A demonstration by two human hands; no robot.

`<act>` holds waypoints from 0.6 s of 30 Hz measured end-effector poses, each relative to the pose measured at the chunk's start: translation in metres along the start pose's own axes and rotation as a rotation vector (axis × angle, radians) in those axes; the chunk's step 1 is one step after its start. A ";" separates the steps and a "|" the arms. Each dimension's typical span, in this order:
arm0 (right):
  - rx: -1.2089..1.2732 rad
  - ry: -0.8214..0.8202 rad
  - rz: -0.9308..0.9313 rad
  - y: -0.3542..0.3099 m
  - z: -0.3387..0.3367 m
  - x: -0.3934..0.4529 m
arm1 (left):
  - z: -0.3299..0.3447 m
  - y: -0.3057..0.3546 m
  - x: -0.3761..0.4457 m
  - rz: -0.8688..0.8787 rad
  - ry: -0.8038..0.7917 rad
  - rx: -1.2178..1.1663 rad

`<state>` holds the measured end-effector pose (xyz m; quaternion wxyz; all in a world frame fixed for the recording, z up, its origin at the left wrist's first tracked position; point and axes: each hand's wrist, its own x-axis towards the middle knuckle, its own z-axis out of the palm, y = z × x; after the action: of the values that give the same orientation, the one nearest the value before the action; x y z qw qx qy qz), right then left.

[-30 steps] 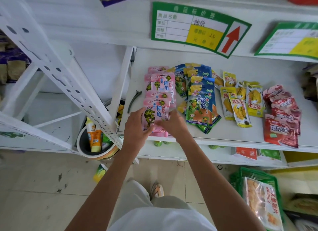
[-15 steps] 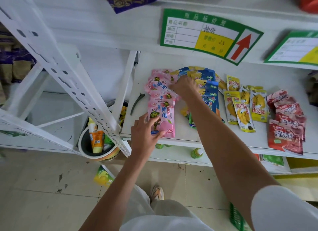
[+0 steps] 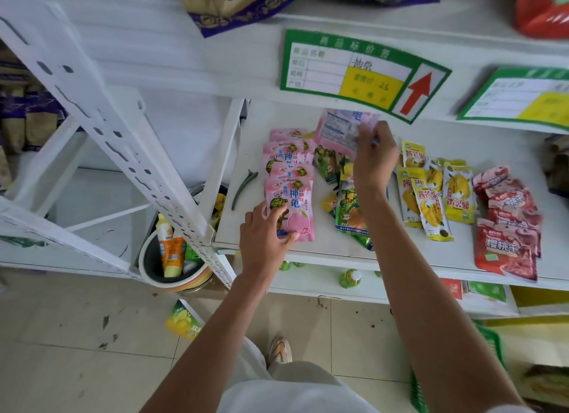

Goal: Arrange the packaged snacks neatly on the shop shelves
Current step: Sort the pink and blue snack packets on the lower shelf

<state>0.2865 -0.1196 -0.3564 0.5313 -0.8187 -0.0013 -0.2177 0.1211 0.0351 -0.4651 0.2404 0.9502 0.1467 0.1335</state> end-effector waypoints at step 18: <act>0.348 -0.424 0.321 0.023 -0.044 -0.151 | -0.045 0.026 -0.023 -0.280 0.008 -0.814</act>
<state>0.1395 -0.1333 -0.4156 0.6789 -0.7324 -0.0202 0.0481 0.0913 0.0240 -0.4182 0.6108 0.7483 0.2104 0.1504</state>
